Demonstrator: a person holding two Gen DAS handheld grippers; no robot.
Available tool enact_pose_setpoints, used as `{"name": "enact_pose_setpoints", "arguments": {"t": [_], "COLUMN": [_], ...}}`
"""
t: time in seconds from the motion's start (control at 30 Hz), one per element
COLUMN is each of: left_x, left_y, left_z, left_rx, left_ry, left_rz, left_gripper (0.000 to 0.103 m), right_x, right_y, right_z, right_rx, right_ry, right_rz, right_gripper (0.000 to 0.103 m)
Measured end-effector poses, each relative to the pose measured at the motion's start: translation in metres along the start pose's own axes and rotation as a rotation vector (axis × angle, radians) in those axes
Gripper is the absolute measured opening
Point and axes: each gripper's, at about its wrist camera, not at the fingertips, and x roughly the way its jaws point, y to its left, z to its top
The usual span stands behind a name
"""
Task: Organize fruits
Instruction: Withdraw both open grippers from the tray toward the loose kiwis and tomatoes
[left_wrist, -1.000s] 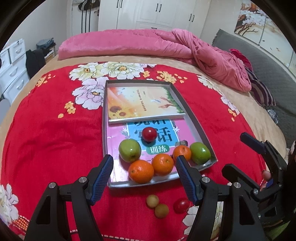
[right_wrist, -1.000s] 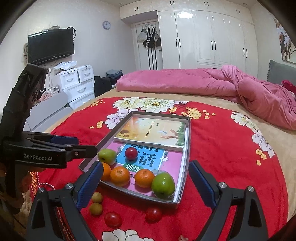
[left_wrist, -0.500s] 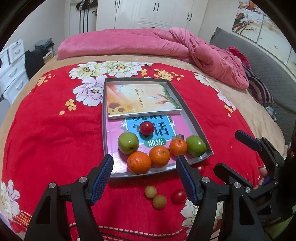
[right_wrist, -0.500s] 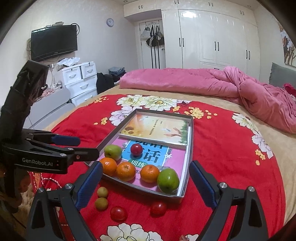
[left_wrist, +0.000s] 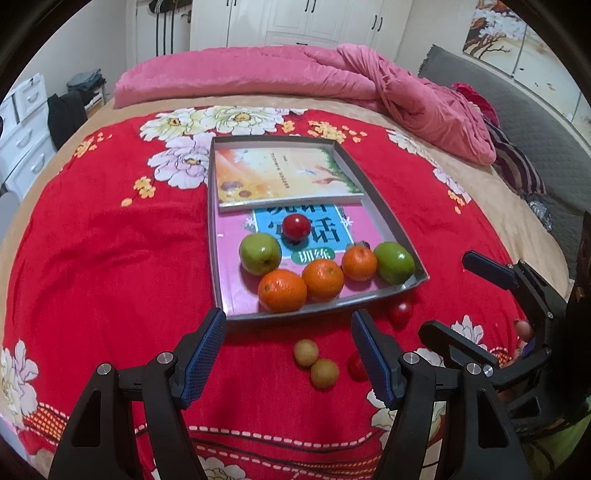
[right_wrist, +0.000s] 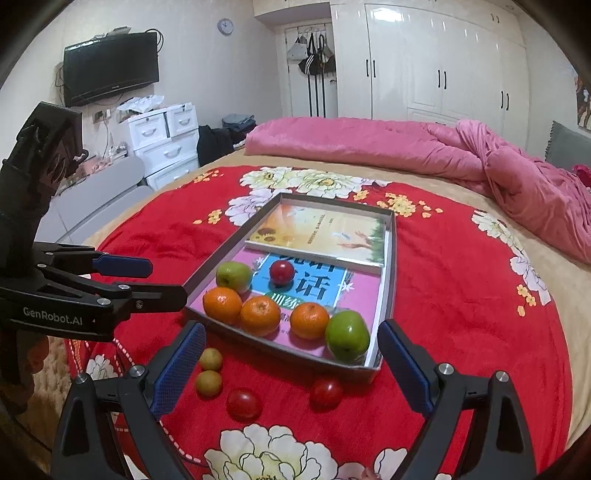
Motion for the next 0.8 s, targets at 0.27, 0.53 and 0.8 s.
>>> {"name": "enact_pose_setpoints", "arguments": {"t": [0.27, 0.53, 0.8], "left_x": [0.003, 0.01, 0.024], "left_y": [-0.007, -0.012, -0.01], "left_z": [-0.01, -0.019, -0.028], "left_rx": [0.025, 0.04, 0.022], "left_ry": [0.027, 0.066, 0.122], "left_rz": [-0.013, -0.023, -0.053], "left_gripper": [0.072, 0.072, 0.072], "right_x": [0.003, 0.012, 0.025], "right_y": [0.008, 0.014, 0.022], "right_z": [-0.01, -0.022, -0.035], "right_rx": [-0.029, -0.054, -0.103], "right_ry": [0.035, 0.097, 0.163], "right_rz": [0.006, 0.02, 0.022], "right_gripper": [0.094, 0.094, 0.094]}}
